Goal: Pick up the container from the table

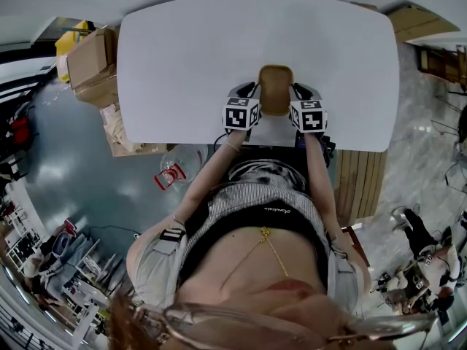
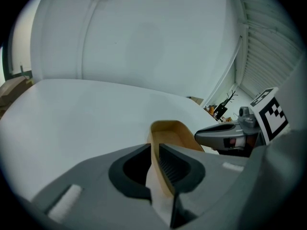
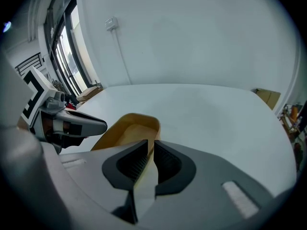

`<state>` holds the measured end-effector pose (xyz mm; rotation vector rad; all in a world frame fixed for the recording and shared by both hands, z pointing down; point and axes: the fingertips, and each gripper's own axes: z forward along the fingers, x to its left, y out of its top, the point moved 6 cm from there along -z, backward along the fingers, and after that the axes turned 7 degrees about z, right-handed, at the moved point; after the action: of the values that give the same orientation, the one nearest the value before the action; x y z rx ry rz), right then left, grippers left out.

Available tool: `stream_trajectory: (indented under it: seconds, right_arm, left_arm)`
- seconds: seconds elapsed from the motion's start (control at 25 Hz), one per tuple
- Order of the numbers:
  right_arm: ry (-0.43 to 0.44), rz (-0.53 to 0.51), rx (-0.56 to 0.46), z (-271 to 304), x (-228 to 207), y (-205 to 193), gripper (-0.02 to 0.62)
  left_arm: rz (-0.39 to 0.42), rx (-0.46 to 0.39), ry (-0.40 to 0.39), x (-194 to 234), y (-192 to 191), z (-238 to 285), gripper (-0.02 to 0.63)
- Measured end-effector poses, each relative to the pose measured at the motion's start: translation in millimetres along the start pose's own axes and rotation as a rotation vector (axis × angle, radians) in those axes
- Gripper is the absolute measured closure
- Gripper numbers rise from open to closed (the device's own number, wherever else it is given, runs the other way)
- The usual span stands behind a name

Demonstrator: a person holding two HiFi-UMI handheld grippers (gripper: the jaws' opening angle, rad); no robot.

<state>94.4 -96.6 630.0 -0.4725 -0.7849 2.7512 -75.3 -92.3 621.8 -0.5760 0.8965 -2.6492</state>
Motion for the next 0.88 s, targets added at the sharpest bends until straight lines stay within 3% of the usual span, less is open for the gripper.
stream_trajectory:
  seconds: [0.48,0.88]
  right_arm:
    - [-0.002,0.042,0.054,10,-7,-2,0.459]
    - [0.015,0.051,0.138,23,-7,-9,0.446]
  left_arm:
    - [-0.001,0.05,-0.032,0,-2,14,0.486]
    - [-0.022,0.107,-0.047,1,-7,27,0.466]
